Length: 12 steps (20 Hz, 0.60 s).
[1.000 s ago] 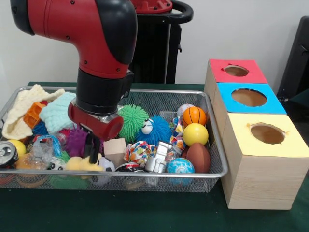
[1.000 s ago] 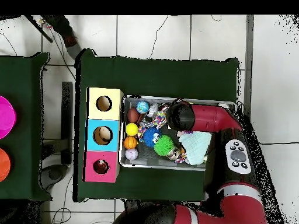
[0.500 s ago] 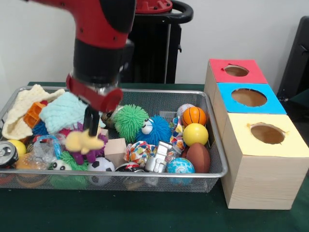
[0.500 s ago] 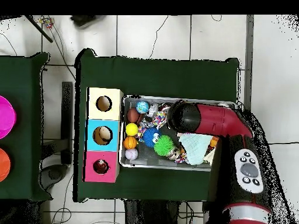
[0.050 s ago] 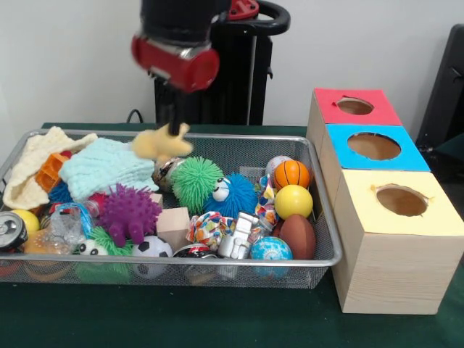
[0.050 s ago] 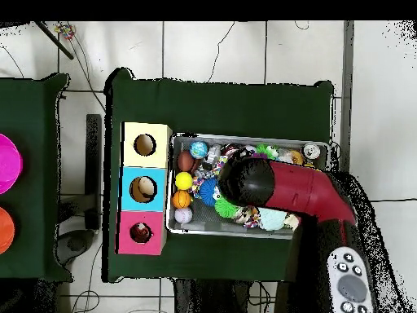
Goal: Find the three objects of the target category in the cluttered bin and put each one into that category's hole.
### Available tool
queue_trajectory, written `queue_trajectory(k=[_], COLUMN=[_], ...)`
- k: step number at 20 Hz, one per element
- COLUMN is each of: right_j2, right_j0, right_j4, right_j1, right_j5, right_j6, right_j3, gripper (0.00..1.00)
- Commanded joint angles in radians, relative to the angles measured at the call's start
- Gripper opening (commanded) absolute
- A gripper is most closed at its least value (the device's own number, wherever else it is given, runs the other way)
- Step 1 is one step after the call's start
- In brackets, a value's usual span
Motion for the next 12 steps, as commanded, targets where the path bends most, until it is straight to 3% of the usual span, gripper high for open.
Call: queue_trajectory(k=[1,5,12], right_j2=[0.036,-0.015,-0.106], right_j0=[0.089,0.174,0.337], right_j4=[0.118,0.13,0.184], right_j1=[-0.097,-0.099,-0.142], right_j5=[0.016,0.001,0.071], right_j6=[0.17,0.222,0.307], right_j3=[0.276,0.292,0.301], gripper=[0.0,0.0,0.0])
